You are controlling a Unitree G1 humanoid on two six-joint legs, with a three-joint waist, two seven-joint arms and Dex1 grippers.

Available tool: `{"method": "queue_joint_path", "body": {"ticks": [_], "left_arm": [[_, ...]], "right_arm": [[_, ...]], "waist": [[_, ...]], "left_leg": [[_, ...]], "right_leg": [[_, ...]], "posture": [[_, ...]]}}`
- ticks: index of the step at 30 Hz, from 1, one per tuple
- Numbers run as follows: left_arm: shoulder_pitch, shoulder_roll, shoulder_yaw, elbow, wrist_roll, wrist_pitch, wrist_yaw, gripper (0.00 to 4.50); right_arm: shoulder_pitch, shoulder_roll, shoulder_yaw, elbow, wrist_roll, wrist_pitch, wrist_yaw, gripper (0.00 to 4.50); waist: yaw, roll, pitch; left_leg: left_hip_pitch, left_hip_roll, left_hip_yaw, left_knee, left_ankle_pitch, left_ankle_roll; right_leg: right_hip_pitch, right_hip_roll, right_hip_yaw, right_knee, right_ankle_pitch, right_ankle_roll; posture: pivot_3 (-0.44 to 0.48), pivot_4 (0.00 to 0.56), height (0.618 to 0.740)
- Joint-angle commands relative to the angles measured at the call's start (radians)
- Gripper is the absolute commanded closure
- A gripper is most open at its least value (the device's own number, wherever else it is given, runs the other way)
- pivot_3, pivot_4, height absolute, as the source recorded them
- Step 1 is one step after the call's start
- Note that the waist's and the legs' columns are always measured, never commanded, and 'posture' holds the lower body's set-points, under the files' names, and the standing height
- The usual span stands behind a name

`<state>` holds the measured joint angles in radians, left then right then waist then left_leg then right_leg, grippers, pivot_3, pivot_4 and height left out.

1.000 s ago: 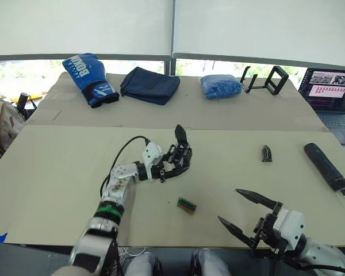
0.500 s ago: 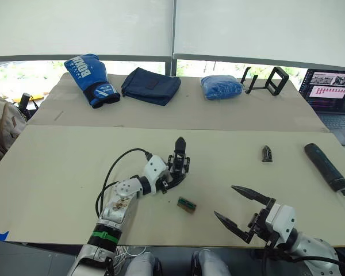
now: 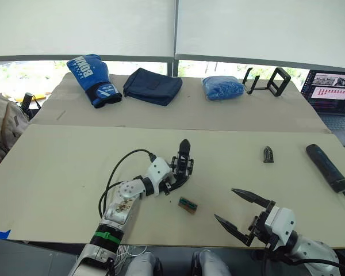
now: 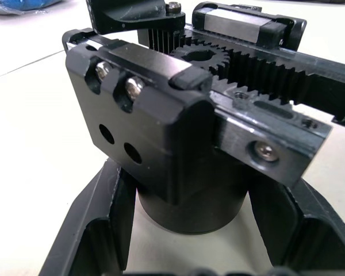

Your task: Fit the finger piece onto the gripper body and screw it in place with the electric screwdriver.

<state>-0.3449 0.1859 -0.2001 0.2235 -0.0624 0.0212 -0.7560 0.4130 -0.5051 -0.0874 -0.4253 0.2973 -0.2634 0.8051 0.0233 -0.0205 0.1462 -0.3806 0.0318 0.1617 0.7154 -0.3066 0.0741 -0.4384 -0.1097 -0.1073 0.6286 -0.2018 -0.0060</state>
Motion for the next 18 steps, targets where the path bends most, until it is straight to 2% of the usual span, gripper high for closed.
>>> {"method": "queue_joint_path", "body": {"ticks": [1,3,7,8,13,18], "left_arm": [[0.000,-0.004,-0.023,-0.005,0.001,-0.034,-0.004,2.19],[0.004,-0.004,-0.012,-0.001,-0.008,-0.024,0.001,2.19],[0.014,0.005,0.010,-0.001,-0.029,-0.001,-0.001,0.17],[0.015,0.010,0.013,-0.002,-0.033,-0.001,-0.002,0.04],[0.064,0.094,0.040,-0.043,-0.071,-0.014,-0.066,0.04],[0.118,0.211,0.110,-0.034,-0.151,-0.055,-0.174,0.04]], "right_arm": [[-0.001,-0.012,-0.014,-0.039,0.008,-0.037,0.003,0.00],[-0.004,-0.015,-0.014,-0.037,0.009,-0.036,0.003,0.00],[-0.006,-0.017,-0.013,-0.037,0.012,-0.033,0.003,0.00],[-0.006,-0.017,-0.013,-0.038,0.012,-0.032,0.002,0.00],[0.026,-0.023,-0.054,-0.049,0.039,-0.028,-0.004,0.00],[0.119,0.006,-0.141,-0.068,0.088,-0.018,-0.042,0.00]], "waist": [[0.000,0.000,0.000],[0.000,0.000,0.000],[0.000,0.000,0.000],[0.000,0.000,0.000],[-0.011,0.003,-0.002],[-0.014,0.005,-0.003]], "left_leg": [[0.000,0.000,0.000,0.000,0.000,0.000],[0.000,0.000,0.000,0.000,0.000,0.000],[0.000,0.000,0.000,0.000,0.000,0.000],[0.001,0.000,0.000,0.000,0.000,0.000],[0.002,0.000,0.000,-0.001,0.000,0.000],[0.006,0.002,0.000,-0.003,0.001,-0.003]], "right_leg": [[0.000,0.000,0.000,0.000,0.000,0.000],[0.000,0.000,0.000,0.000,0.000,0.000],[0.000,0.000,0.000,0.000,0.000,0.000],[0.000,0.000,0.000,0.000,0.000,0.000],[0.001,0.000,0.001,0.000,0.000,0.000],[0.001,-0.002,0.002,0.001,-0.001,0.000]], "posture": [[0.000,0.150,0.740],[0.000,0.150,0.740],[0.000,0.150,0.740],[0.000,0.150,0.740],[0.000,0.150,0.740],[0.000,0.150,0.740]]}}
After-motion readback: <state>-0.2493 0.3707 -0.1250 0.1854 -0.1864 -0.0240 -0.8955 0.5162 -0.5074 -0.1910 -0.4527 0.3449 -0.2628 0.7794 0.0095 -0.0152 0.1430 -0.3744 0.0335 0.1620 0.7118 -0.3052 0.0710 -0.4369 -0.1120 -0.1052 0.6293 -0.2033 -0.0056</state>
